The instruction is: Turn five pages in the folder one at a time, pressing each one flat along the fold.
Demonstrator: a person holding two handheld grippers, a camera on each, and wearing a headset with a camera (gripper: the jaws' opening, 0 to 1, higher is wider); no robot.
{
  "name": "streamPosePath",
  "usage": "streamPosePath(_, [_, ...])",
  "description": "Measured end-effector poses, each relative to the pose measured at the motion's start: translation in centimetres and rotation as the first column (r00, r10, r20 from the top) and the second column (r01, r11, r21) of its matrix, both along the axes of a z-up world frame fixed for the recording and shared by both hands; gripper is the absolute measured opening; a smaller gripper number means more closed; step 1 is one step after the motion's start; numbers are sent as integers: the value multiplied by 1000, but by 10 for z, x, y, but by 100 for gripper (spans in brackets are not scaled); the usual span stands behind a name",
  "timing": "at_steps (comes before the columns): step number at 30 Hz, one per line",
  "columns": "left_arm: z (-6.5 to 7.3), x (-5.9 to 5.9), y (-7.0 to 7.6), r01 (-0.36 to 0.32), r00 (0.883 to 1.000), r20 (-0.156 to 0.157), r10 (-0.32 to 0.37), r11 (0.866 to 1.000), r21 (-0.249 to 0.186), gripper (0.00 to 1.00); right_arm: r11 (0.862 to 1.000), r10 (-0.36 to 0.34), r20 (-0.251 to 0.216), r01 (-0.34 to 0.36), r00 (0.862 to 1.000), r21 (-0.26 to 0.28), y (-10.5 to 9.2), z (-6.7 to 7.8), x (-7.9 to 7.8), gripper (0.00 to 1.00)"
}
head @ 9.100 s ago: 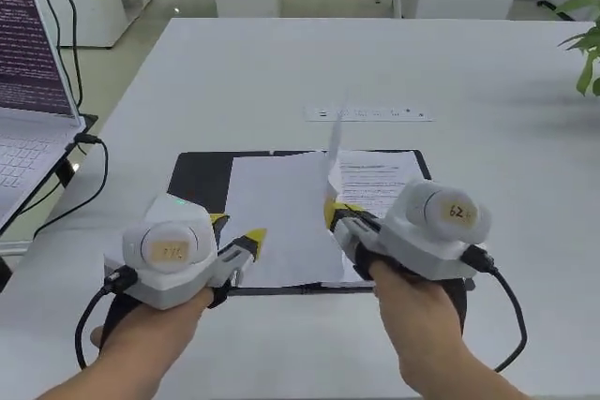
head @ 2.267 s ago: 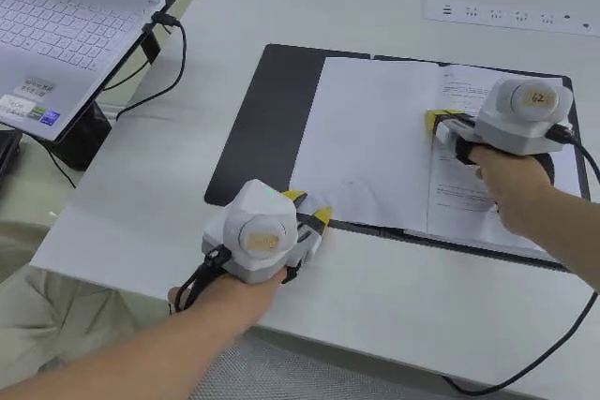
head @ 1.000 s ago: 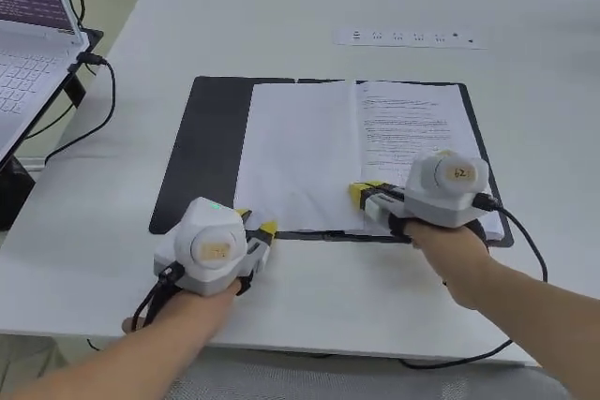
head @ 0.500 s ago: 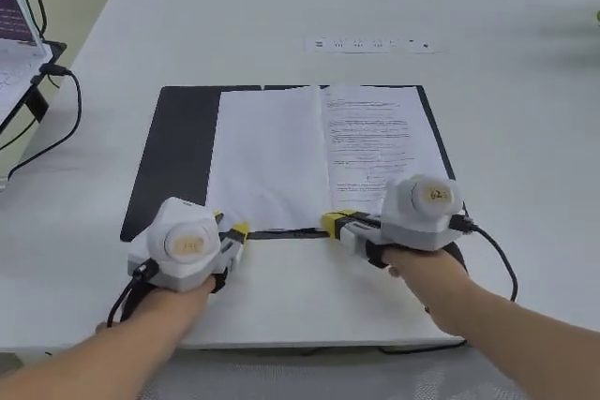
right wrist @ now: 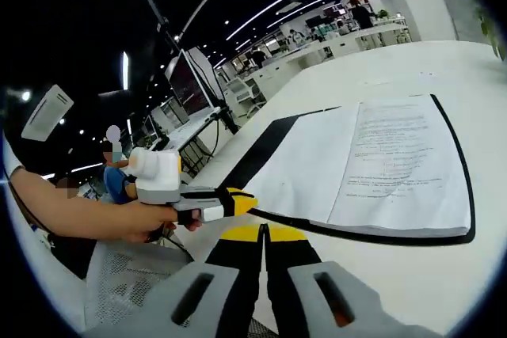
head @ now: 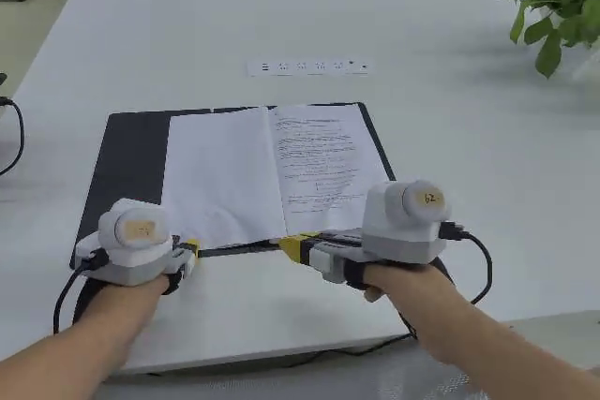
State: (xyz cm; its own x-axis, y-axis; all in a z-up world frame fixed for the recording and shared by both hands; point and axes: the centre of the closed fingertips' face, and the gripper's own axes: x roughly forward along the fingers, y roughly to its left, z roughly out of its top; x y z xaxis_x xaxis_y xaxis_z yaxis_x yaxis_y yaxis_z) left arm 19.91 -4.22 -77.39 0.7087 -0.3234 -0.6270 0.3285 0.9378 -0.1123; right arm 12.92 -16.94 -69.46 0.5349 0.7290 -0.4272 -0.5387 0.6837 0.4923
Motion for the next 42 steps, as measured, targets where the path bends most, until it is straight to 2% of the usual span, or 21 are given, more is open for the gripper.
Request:
streamPosePath(1, [9,0,-2,-1,1000,18,1,1000,-20,8,1000,-7,15,7,1000,-13,-4,8,-1,0])
streamPosePath(2, [25,1,-7,-9,999,50,13,997,-81,9,999,-25,48,26,999,-18,-10,20,-1,0])
streamPosePath(4, [42,-8,-12,-9,1000,26,13,991,-135,10,997,-67,65,69,996,-27,-23,37,-3,0])
streamPosePath(5, [57,-12,-13,-13,999,27,18,986,-164,9,994,-94,77,97,993,-45,-31,41,-1,0])
streamPosePath(9, [99,-28,-10,5,996,91,10,986,-167,17,971,-228,120,235,966,-45,-69,66,2,0])
streamPosePath(11, [113,-35,-8,5,994,110,14,986,-165,21,959,-257,156,271,954,-77,-85,74,1,0])
streamPosePath(13, [122,-38,-4,9,991,130,11,988,-153,23,947,-294,180,312,939,-77,-98,83,1,0])
streamPosePath(14, [130,-43,-2,11,989,149,10,990,-142,26,939,-316,199,336,928,-78,-105,87,2,0])
streamPosePath(15, [135,-45,0,11,986,168,12,991,-135,30,920,-362,220,385,906,-71,-116,92,5,2])
streamPosePath(16, [140,-50,1,8,984,177,16,991,-134,33,913,-377,226,401,898,-71,-121,94,6,5])
streamPosePath(21, [150,-60,13,-23,976,211,47,993,-117,53,884,-444,228,466,866,-48,-139,99,8,32])
streamPosePath(24, [151,-67,18,-40,974,218,62,994,-102,69,872,-445,271,482,853,-87,-148,97,10,46])
streamPosePath(25, [152,-67,19,-40,971,232,61,995,-91,77,863,-448,296,495,844,-104,-152,97,11,51])
streamPosePath(26, [153,-67,21,-45,967,245,63,996,-81,83,861,-454,296,499,841,-98,-153,97,11,59])
streamPosePath(28, [151,-68,23,-39,968,244,55,997,-68,94,859,-462,293,505,837,-89,-156,95,11,69])
streamPosePath(31, [149,-70,24,-33,970,236,49,997,-72,99,859,-457,294,502,839,-97,-159,89,10,81])
streamPosePath(32, [148,-71,25,-35,972,232,49,997,-68,99,864,-445,295,492,846,-108,-158,86,10,89])
streamPosePath(34, [148,-72,27,-34,973,225,49,997,-67,99,868,-439,299,487,847,-103,-158,85,9,100])
streamPosePath(35, [148,-72,28,-36,973,225,50,997,-65,99,874,-424,303,474,853,-110,-156,85,7,98])
streamPosePath(38, [149,-72,30,-37,972,231,47,998,-50,99,874,-420,304,471,855,-117,-156,83,7,99])
streamPosePath(42, [152,-72,30,-42,972,228,54,997,-58,99,880,-412,298,461,861,-114,-153,83,9,100])
